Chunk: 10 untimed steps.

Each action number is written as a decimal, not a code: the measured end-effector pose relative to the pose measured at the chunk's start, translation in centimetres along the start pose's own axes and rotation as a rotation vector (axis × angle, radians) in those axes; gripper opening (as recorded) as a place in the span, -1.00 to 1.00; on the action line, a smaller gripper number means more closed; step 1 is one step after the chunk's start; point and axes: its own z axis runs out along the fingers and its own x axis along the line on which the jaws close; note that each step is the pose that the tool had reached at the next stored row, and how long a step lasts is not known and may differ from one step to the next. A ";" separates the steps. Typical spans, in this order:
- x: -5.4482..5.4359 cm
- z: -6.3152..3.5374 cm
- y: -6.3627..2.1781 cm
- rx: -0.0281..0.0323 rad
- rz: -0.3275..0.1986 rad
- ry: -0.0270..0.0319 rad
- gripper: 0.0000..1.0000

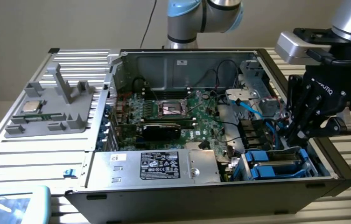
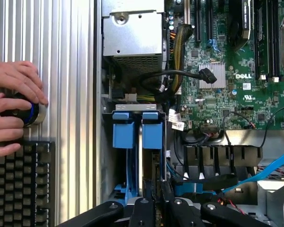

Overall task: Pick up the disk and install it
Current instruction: 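Insert the first disk wire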

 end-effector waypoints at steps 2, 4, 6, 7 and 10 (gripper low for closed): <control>0.0 0.12 0.00 -0.0009 0.000 0.0000 -0.66; 0.0 0.31 0.00 -0.0037 0.001 0.0001 -0.66; -0.1 0.48 -0.02 -0.0124 0.000 0.0006 -0.66; -0.1 0.52 -0.02 -0.0166 0.000 0.0009 -0.66; -0.1 0.52 -0.01 -0.0174 0.000 0.0010 -0.66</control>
